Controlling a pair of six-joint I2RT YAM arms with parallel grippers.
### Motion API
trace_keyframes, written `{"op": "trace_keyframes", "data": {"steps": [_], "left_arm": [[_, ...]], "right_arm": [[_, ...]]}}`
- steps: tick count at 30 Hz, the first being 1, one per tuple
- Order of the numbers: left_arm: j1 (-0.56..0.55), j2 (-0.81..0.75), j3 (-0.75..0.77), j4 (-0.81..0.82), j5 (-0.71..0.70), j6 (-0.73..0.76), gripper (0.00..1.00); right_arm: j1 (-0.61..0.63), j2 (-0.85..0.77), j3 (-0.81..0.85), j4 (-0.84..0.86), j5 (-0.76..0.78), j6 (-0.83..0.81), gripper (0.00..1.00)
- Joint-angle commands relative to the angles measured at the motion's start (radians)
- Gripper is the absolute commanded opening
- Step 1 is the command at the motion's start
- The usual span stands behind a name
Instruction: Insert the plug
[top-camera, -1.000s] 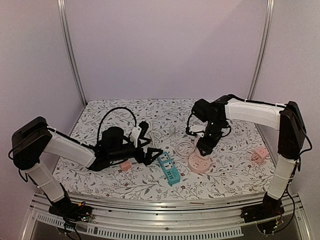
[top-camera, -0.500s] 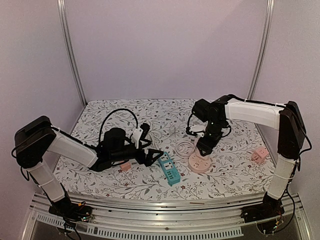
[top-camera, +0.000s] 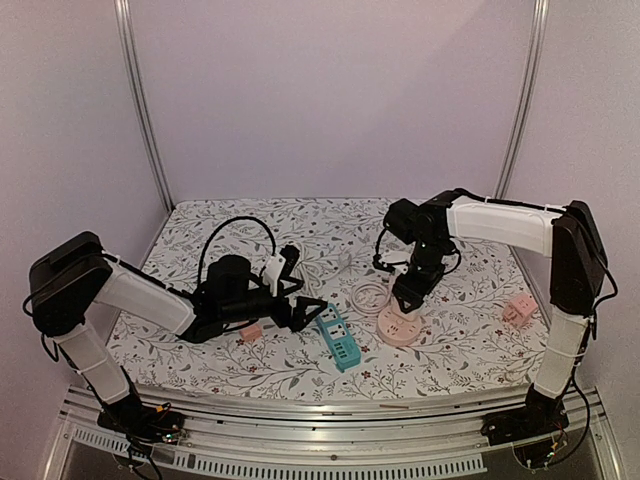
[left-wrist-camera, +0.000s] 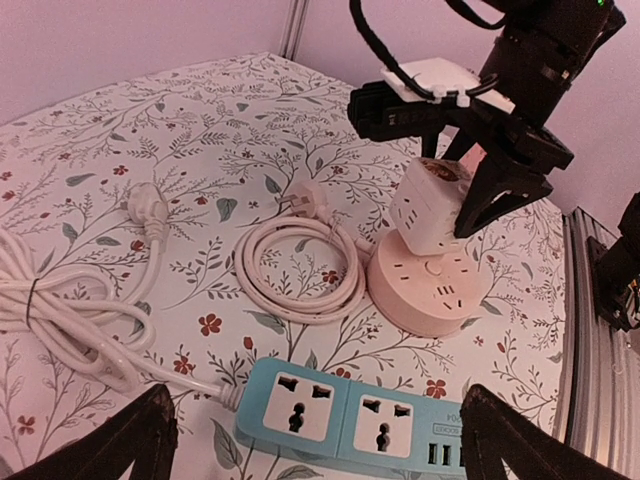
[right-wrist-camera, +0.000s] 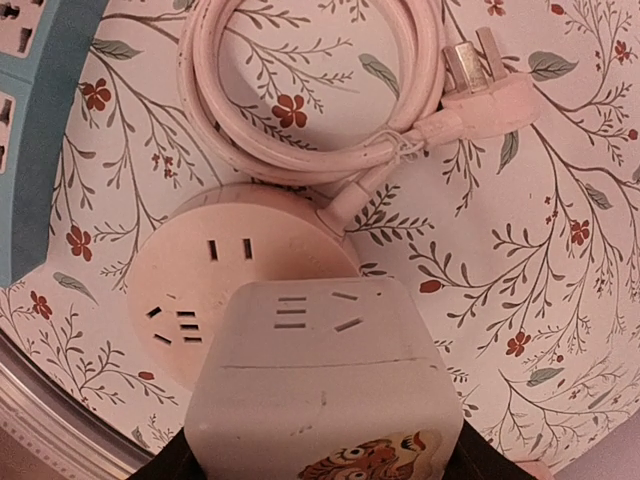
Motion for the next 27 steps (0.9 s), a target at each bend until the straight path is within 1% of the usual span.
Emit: {"op": "trace_keyframes", "data": {"steps": [1,12,17,23,27], "left_arm": [[0.013,0.003,0.009,0.008,0.007,-0.003,0.98],[0.013,-0.011,0.000,0.008,0.005,-0.001,0.98],[0.013,-0.015,-0.002,0.008,0.000,0.001,0.98],[0.013,-0.016,-0.005,0.007,0.000,-0.001,0.99],[0.013,-0.020,-0.005,0.007,0.002,-0.002,0.99]], "right_arm": [[-0.007,0.034,0.012,-0.034,-0.013,0.013,0.00],[-0.009,0.060,0.004,-0.026,0.021,0.026,0.01],[-0.015,0.056,-0.008,-0.015,0.084,0.054,0.00],[-0.017,0.050,-0.034,-0.014,0.079,0.078,0.00],[-0.017,0.057,-0.038,-0.009,0.079,0.067,0.00]]}}
